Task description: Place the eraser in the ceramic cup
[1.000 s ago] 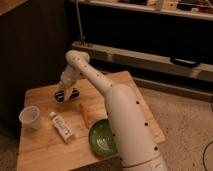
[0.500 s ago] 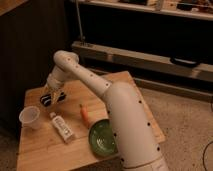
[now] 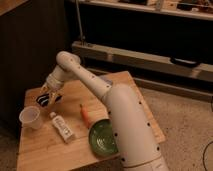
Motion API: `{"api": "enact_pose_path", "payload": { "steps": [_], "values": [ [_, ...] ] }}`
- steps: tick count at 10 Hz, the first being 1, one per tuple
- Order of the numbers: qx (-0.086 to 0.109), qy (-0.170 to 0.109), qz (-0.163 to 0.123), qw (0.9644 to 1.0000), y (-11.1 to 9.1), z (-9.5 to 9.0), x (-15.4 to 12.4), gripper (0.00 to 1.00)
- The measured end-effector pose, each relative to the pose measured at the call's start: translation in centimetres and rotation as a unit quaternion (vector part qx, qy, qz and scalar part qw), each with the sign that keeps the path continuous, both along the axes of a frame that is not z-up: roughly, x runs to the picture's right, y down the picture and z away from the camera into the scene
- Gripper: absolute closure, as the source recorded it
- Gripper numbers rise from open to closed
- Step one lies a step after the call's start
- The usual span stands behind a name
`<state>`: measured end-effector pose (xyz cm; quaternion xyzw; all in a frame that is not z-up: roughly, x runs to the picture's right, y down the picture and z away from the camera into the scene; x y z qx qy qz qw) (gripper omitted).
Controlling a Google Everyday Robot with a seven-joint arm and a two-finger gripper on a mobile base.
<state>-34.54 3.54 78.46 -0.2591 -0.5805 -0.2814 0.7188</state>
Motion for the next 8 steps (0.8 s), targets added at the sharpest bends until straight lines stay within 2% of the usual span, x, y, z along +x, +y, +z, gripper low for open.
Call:
{"api": "enact_pose_path", "payload": {
  "steps": [1,2,4,6,8],
  "values": [
    [-0.014,-0.056,0.016,0.9982,-0.8,-2.1,0.0,1.0],
    [-0.023,-0.083,0.023,0.996,-1.3,-3.5,0.2,1.0],
    [-0.03,-0.101,0.02,0.9942,-2.0,-6.9,0.9,1.0],
    [-0.05,-0.114,0.008,0.9921,-2.0,-8.9,1.7,1.0],
    [-0.091,-0.147,-0.02,0.9847,-0.7,-10.8,0.9,1.0]
  ]
}}
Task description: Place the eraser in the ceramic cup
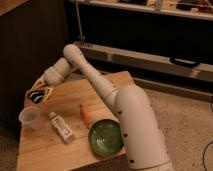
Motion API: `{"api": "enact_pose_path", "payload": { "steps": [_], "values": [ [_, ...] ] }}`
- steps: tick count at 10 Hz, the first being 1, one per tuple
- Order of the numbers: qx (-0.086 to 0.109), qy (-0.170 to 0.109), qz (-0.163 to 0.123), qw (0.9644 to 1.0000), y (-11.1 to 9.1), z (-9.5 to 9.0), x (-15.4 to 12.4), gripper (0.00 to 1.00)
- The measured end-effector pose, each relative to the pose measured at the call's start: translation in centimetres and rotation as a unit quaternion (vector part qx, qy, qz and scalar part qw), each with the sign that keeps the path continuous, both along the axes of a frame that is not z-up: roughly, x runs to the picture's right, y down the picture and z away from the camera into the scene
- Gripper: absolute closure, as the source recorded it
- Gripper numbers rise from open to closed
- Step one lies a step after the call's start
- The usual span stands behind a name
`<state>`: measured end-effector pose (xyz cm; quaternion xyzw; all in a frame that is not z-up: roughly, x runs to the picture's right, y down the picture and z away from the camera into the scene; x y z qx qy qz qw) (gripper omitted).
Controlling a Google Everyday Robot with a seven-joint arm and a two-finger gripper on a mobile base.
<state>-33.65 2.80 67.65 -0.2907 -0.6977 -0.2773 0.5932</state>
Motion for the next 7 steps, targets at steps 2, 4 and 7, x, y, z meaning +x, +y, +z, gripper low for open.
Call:
{"api": "enact_pose_path", "payload": {
  "steps": [2,4,7],
  "values": [
    [-0.018,-0.018,-0.025,0.9994,1.2,-0.9,-1.0,1.0],
    [-0.028,-0.031,-0.055,0.9976,2.6,-2.2,-2.5,1.0],
    [-0.027,-0.043,-0.091,0.9946,3.9,-4.5,-4.1,1.0]
  ]
}}
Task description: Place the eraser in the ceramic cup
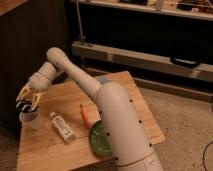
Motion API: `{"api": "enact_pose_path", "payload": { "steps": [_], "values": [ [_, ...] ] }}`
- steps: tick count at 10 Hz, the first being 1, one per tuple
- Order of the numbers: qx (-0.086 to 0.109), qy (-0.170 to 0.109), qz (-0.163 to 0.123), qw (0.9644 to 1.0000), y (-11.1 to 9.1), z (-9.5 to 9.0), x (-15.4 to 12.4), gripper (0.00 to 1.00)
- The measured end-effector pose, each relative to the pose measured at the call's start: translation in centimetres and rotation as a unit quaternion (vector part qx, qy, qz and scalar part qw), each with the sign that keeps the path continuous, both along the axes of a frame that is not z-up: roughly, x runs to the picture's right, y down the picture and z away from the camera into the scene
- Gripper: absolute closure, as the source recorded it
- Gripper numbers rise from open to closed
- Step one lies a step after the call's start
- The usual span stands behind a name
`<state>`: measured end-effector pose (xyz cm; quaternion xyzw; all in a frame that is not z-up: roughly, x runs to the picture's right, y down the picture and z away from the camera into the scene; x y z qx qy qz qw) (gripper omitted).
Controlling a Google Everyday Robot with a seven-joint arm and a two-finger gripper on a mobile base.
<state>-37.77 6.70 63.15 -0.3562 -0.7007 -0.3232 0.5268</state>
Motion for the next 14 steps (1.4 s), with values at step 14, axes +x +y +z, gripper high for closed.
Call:
{"api": "enact_pose_path", "payload": {
  "steps": [14],
  "values": [
    [-0.043,-0.046,-0.037,0.9974,2.8,1.2,-3.0,1.0]
  ]
}}
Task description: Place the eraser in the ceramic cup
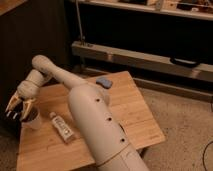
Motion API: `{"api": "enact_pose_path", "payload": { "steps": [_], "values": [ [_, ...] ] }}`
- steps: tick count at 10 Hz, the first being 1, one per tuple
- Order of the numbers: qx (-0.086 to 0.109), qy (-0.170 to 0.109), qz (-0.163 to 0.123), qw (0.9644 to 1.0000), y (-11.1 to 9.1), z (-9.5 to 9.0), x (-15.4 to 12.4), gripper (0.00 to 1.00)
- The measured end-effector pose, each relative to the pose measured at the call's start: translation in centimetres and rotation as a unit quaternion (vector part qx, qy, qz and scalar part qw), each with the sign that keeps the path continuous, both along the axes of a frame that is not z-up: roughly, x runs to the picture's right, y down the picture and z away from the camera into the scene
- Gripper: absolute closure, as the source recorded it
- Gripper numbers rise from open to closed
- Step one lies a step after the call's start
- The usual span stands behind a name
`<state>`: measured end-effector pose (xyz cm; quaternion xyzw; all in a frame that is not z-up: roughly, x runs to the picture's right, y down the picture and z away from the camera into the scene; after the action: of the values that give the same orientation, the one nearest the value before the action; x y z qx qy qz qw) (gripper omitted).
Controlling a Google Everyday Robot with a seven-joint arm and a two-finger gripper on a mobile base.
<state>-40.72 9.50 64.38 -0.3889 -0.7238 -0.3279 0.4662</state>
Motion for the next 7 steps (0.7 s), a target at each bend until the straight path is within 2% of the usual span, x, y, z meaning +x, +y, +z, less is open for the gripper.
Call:
{"api": "enact_pose_path", "payload": {
  "steps": [2,4,7],
  "values": [
    [0.004,-0.006,0.02,0.9998,-1.0,-0.4,1.2,1.0],
    [0.002,-0.003,0.036,0.9994,-1.5,0.2,2.1,1.0],
    [-0.002,0.002,0.041,0.9992,-1.4,0.9,2.5,0.99]
  ]
}}
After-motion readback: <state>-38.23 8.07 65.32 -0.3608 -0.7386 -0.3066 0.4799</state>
